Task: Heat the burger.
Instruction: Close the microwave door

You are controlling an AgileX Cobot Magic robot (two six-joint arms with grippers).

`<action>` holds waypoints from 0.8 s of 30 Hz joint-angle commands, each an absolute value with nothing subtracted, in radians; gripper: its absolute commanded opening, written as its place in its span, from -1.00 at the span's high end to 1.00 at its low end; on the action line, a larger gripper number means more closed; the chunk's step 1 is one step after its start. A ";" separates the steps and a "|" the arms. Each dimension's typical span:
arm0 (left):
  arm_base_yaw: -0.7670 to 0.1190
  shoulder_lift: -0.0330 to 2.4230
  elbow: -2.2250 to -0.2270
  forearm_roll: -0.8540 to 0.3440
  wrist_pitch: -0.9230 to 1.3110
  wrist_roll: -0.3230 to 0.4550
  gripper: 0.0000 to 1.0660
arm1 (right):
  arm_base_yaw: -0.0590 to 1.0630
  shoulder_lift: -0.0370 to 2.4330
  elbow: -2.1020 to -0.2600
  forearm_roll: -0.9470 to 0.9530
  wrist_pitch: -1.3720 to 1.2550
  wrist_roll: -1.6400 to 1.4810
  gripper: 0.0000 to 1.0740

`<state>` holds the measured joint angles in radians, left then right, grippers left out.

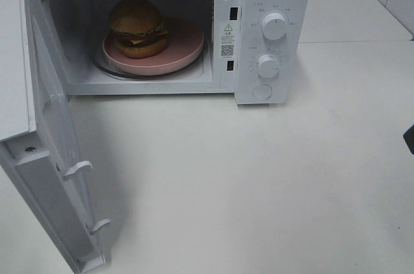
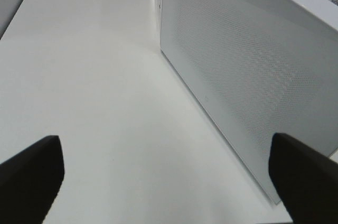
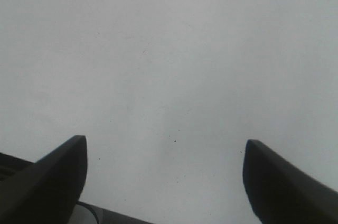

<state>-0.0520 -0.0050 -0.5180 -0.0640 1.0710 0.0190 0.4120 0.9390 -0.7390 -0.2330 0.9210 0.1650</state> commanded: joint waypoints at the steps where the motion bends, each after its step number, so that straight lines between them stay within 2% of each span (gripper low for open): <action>1: -0.057 -0.024 -0.517 -0.066 1.074 0.021 -0.83 | 0.408 0.880 -0.715 -0.230 0.931 0.168 -0.42; 4: -0.057 -0.024 -0.517 -0.066 1.074 0.021 -0.83 | 0.402 0.809 -0.675 -0.233 0.923 0.161 -0.42; 11: -0.057 -0.024 -0.517 -0.066 1.074 0.021 -0.83 | 0.259 0.630 -0.582 -0.225 0.913 0.154 -0.42; 24: -0.057 -0.024 -0.517 -0.066 1.074 0.021 -0.83 | 0.125 0.276 -0.497 -0.198 0.965 0.150 -0.42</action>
<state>-0.0520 -0.0050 -0.5180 -0.0640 1.0710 0.0190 0.1320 0.2900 -0.4980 -0.2050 0.9600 0.1560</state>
